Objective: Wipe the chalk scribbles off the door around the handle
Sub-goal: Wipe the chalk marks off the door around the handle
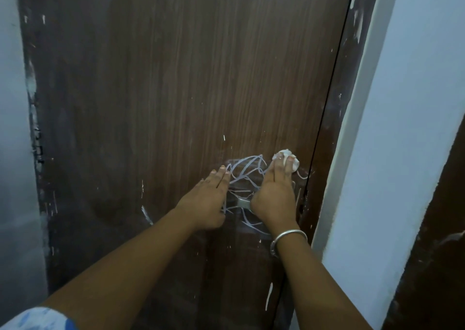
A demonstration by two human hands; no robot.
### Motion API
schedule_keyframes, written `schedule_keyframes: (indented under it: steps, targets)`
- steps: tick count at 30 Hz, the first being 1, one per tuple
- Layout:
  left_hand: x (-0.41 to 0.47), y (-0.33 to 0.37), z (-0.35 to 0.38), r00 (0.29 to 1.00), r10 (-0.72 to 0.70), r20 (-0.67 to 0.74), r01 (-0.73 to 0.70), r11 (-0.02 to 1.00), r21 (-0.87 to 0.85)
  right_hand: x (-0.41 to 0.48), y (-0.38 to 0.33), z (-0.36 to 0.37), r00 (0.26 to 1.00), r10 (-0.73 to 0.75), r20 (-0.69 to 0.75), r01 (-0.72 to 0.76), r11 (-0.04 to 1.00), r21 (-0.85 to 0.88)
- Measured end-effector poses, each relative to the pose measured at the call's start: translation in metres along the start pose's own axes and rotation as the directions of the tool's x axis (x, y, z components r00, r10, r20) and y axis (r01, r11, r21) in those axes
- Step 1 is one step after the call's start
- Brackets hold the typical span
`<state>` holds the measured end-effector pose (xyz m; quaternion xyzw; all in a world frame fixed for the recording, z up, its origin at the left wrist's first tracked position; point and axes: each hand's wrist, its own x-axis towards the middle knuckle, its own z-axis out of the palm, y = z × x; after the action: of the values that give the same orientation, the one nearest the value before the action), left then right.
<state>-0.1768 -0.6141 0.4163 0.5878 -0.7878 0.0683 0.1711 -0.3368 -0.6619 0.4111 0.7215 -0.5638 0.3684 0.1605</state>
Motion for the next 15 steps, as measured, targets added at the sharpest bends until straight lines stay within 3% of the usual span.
schedule_keyframes:
  steps: [5, 7, 10, 12, 15]
  targets:
    - [-0.001, -0.008, 0.000, 1.000, -0.012, 0.003, 0.012, 0.999, 0.031, 0.007, -0.014, 0.012, 0.973, -0.199, 0.114, 0.205, 0.978, -0.048]
    - [-0.003, -0.011, -0.001, 1.000, -0.017, 0.013, 0.016, 0.999, 0.031, 0.006, -0.011, 0.013, 0.981, -0.183, 0.064, 0.186, 0.981, -0.056]
    - [-0.007, -0.017, -0.002, 1.000, -0.024, 0.020, 0.024, 1.000, 0.019, 0.001, -0.006, 0.012, 0.997, -0.037, -0.074, 0.038, 0.999, 0.015]
    - [-0.009, -0.021, -0.002, 0.999, -0.028, 0.020, 0.027, 0.999, 0.023, 0.001, -0.010, 0.013, 0.996, 0.020, -0.089, -0.014, 0.998, 0.065]
    - [-0.009, -0.027, -0.003, 0.999, -0.032, 0.021, 0.031, 0.999, 0.035, 0.005, -0.022, 0.016, 0.999, -0.019, -0.048, 0.021, 0.999, 0.046]
